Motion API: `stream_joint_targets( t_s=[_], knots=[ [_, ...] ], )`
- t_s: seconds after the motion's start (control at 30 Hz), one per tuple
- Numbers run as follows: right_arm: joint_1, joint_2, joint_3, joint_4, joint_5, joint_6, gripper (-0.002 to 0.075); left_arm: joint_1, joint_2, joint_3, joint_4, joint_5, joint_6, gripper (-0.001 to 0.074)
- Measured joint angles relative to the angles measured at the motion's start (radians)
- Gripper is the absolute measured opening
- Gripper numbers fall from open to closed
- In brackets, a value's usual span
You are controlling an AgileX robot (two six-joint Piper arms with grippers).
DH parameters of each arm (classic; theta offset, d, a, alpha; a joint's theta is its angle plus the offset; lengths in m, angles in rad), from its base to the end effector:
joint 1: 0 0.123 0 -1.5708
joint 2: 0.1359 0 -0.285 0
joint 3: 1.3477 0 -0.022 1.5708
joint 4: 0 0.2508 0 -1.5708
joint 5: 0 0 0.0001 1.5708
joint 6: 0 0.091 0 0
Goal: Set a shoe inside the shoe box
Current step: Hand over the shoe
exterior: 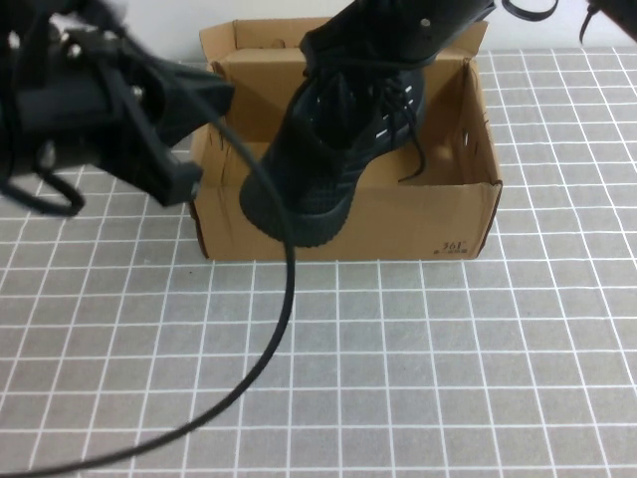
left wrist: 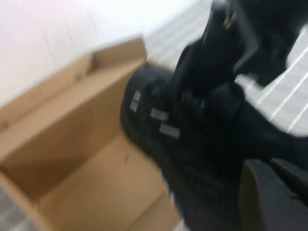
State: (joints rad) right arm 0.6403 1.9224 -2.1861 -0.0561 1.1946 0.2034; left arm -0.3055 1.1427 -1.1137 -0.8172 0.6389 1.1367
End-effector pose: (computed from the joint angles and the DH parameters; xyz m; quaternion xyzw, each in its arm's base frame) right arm 0.3411 0.2482 0.4137 -0.2028 0.9120 0.1200 0.3358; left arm 0.2189 -0.1106 0.3996 0.4069 0.7175 -0.1534 0.5442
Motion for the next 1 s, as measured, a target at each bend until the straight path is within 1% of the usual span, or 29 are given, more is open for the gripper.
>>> stream_joint_targets(
  t_s=[0.1, 0.2, 0.3, 0.4, 0.43, 0.53, 0.7, 0.77, 0.87, 0.93, 1.0],
  knots=[
    [-0.009, 0.000, 0.000, 0.004, 0.000, 0.000, -0.0001, -0.024, 0.044, -0.107, 0.259, 0.081, -0.250, -0.0001],
    [-0.013, 0.000, 0.000, 0.010, 0.000, 0.000, 0.0000, -0.030, 0.093, -0.228, 0.451, 0.228, -0.472, -0.0001],
    [-0.015, 0.000, 0.000, 0.017, -0.001, 0.000, -0.0001, -0.035, 0.136, -0.322, 0.518, 0.351, -0.561, -0.0001],
    [-0.017, 0.000, 0.000, 0.019, -0.001, 0.000, -0.0001, -0.066, 0.162, -0.375, 0.544, 0.400, -0.588, -0.0001],
    [-0.019, 0.000, 0.000, 0.019, -0.001, 0.000, 0.0000, -0.084, 0.172, -0.386, 0.554, 0.402, -0.594, -0.0001],
    [-0.019, 0.000, 0.000, 0.019, -0.001, 0.000, -0.0001, -0.174, 0.204, -0.397, 0.624, 0.410, -0.635, -0.0001],
    [-0.019, 0.000, 0.000, 0.019, -0.001, 0.000, -0.0001, -0.362, 0.258, -0.397, 0.876, 0.436, -0.793, -0.0001],
    [-0.019, 0.000, 0.000, 0.019, 0.001, -0.002, -0.0001, -0.421, 0.259, -0.397, 0.943, 0.436, -0.841, -0.0001],
    [-0.019, 0.000, 0.000, 0.019, 0.005, -0.002, 0.0000, -0.494, 0.256, -0.397, 0.974, 0.436, -0.866, 0.0001],
    [-0.019, 0.000, 0.000, 0.019, 0.006, -0.003, 0.0000, -0.525, 0.256, -0.397, 0.974, 0.437, -0.870, 0.0027],
    [-0.019, 0.000, 0.000, 0.019, 0.006, -0.005, -0.0001, -0.533, 0.256, -0.397, 0.978, 0.445, -0.871, 0.0096]
  ],
)
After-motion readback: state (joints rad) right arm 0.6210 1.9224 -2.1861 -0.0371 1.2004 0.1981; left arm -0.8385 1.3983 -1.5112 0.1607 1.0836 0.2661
